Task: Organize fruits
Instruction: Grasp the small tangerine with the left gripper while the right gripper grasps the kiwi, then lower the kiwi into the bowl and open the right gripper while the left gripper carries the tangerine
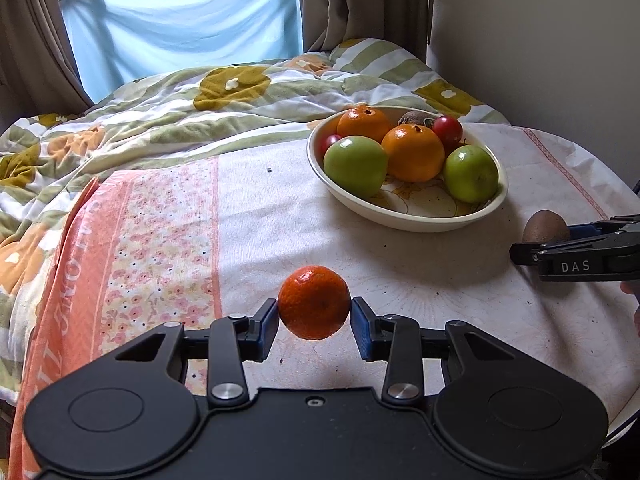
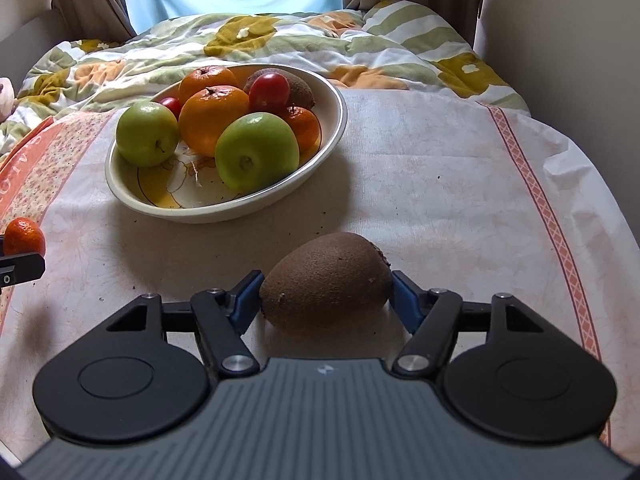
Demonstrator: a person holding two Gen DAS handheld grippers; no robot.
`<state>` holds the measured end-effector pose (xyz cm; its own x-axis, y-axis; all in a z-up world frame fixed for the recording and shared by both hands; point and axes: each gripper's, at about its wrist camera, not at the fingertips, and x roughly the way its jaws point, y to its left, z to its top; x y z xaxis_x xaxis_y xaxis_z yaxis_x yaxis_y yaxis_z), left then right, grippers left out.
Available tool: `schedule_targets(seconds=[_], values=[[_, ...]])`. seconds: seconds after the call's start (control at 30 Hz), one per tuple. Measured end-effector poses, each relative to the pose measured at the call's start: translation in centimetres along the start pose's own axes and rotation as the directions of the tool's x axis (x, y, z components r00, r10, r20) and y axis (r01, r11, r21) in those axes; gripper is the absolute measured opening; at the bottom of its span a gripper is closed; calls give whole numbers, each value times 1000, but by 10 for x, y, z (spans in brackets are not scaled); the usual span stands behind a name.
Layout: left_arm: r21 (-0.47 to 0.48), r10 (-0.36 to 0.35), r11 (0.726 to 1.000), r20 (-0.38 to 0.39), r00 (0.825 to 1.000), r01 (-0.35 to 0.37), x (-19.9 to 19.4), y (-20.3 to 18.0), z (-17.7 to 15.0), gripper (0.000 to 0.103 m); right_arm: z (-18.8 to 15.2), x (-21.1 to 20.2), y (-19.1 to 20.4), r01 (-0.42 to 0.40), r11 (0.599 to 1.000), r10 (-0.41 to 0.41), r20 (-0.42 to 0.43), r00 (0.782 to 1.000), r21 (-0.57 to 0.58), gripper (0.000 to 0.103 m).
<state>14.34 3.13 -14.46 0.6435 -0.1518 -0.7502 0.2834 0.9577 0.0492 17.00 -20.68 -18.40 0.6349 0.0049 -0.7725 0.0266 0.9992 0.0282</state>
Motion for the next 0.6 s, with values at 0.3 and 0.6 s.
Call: schedule_targets(seconds=[0.3,0.6], values=[[12,-8,1000,22,1000,7,-12,-3,9,43,0,-11,0,-4,1000,3,25,1000,24,81],[27,-19,999,65,998,17,-35,-7,23,43,12,-46,5,-22,999,19,71,997,42,81]])
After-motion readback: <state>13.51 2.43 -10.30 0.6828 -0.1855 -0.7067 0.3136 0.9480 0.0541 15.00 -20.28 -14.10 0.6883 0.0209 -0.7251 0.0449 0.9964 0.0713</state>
